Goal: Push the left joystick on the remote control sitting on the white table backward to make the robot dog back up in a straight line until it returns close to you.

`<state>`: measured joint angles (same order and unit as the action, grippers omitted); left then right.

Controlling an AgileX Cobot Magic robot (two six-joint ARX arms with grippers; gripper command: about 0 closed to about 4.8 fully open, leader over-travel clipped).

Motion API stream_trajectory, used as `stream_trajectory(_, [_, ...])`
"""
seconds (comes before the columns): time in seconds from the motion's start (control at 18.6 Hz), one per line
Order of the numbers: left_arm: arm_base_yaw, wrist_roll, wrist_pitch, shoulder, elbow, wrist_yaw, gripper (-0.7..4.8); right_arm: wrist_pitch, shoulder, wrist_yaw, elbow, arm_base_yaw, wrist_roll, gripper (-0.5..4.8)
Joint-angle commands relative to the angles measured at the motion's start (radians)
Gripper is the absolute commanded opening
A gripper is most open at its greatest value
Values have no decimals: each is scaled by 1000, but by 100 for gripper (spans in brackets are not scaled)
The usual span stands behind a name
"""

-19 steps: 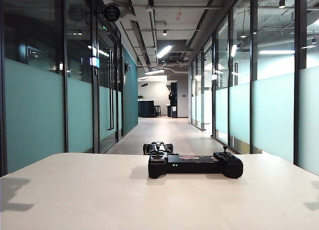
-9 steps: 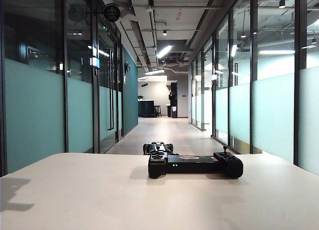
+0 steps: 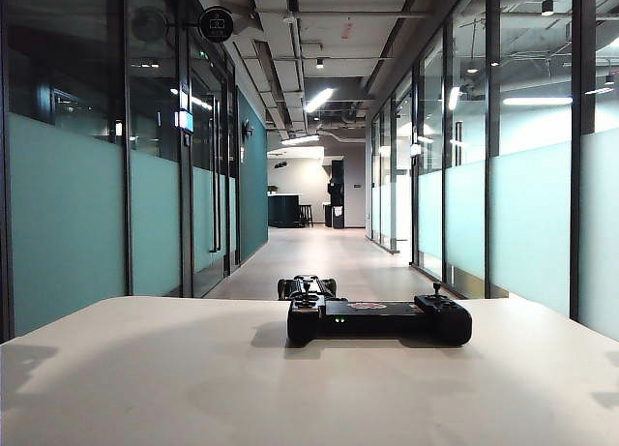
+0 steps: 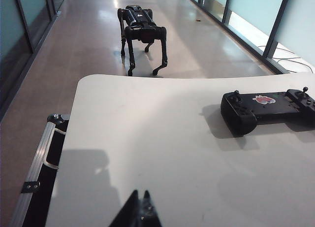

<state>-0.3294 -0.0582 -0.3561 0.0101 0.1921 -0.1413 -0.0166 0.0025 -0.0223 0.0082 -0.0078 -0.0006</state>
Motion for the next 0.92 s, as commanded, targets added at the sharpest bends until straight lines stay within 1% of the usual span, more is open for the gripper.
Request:
stream_trajectory(0.05, [3, -2, 14, 1, 2, -47, -6, 13, -3, 1, -7, 2, 0, -5])
stream_trajectory(0.16, [15, -2, 22, 0, 2, -42, -6, 12, -3, 1, -7, 2, 0, -5])
stream_trajectory(0.27, [61, -2, 58, 0, -11, -13, -6, 13, -3, 1, -7, 2, 0, -5])
stream_trajectory(0.43, [196, 41, 206, 0, -70, 95, -6, 12, -3, 1, -7, 2, 0, -5])
stream_trajectory(0.54, [268, 43, 255, 0, -90, 143, -6, 13, -3, 1, -7, 2, 0, -5])
stream_trajectory(0.75, [334, 73, 316, -9, -131, 138, -6, 13, -3, 1, -7, 2, 0, -5])
stream_trajectory(0.92, [340, 74, 379, -9, -178, 119, -6, 12, -3, 1, -7, 2, 0, -5])
